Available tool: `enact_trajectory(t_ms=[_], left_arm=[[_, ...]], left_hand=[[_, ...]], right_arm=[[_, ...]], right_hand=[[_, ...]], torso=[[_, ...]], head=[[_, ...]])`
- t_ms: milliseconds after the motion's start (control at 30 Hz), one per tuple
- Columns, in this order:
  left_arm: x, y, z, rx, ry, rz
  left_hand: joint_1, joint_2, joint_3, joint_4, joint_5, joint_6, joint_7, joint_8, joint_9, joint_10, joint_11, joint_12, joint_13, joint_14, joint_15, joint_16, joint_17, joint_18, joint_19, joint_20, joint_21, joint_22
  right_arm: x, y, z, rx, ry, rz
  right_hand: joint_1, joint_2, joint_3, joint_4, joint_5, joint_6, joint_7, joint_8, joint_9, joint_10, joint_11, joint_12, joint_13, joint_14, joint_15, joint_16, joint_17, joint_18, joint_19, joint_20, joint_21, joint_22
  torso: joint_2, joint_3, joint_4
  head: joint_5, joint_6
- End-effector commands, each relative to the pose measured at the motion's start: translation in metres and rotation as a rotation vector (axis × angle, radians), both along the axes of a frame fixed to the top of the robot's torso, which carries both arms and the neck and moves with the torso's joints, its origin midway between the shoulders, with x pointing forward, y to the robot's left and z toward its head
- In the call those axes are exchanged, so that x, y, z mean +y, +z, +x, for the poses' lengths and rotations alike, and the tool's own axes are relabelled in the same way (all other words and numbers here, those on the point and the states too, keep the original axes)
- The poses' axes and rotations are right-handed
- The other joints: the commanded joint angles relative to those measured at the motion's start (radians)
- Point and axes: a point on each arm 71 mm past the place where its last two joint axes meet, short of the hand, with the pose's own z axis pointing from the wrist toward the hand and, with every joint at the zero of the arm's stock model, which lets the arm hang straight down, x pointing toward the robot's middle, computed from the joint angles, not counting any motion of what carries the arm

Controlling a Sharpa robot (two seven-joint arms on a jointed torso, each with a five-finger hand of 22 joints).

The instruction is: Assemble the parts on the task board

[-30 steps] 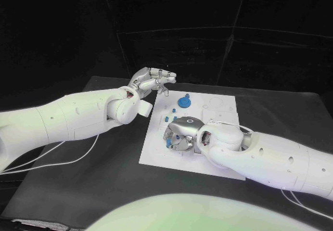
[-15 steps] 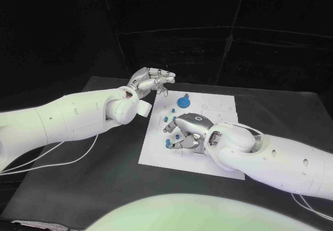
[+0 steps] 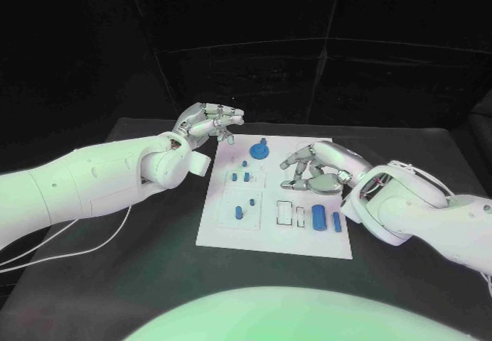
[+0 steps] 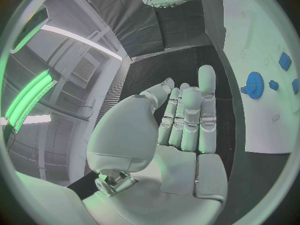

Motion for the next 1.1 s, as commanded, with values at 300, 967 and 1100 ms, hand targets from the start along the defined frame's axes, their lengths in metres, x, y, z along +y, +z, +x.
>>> enact_trajectory(t_ms=[300, 967, 1100], left_arm=[[-0.001, 0.001, -0.002, -0.002, -0.009, -0.011], [0.001, 0.0, -0.005, 0.001, -0.01, -0.013], [0.001, 0.0, -0.005, 0.001, -0.011, -0.014]], left_hand=[[0.004, 0.002, -0.007, 0.001, 0.004, -0.008, -0.002, 0.008, -0.001, -0.012, 0.0, 0.006, 0.002, -0.006, 0.0, -0.006, -0.004, 0.014, 0.0, 0.002, -0.008, -0.003], [0.004, 0.002, -0.008, 0.001, 0.004, -0.008, -0.002, 0.008, -0.001, -0.012, 0.0, 0.007, 0.002, -0.006, 0.0, -0.005, -0.004, 0.014, 0.0, 0.002, -0.008, -0.003], [0.004, 0.002, -0.008, 0.001, 0.004, -0.008, -0.002, 0.008, -0.001, -0.012, 0.0, 0.007, 0.002, -0.006, 0.0, -0.005, -0.004, 0.014, 0.0, 0.002, -0.008, -0.003]], right_arm=[[-0.052, -0.015, -0.002, 0.202, -0.214, -0.14], [-0.06, -0.043, -0.015, 0.151, -0.279, -0.414], [-0.056, -0.049, -0.018, 0.163, -0.266, -0.432]], right_hand=[[-0.049, 0.021, -0.126, 0.136, -0.004, 0.017, -0.03, 0.131, 0.027, -0.011, -0.025, 0.307, 0.314, 0.035, -0.023, 0.106, 0.16, -0.039, 0.075, -0.02, 0.094, 0.125], [-0.138, 0.027, -0.228, 0.162, -0.005, 0.017, -0.055, 0.286, 0.062, 0.103, -0.044, 0.609, 0.767, 0.041, -0.038, 0.155, 0.244, -0.056, 0.117, -0.034, 0.143, 0.198], [-0.147, 0.025, -0.229, 0.162, -0.007, 0.014, -0.055, 0.292, 0.064, 0.102, -0.044, 0.61, 0.773, 0.041, -0.038, 0.155, 0.245, -0.055, 0.116, -0.034, 0.142, 0.198]], torso=[[0.0, 0.0003, -0.0131], [0.0, -0.0044, -0.0068], [0.0, -0.0052, -0.0049]], head=[[-0.076, 0.008], [-0.114, 0.008], [-0.116, 0.008]])
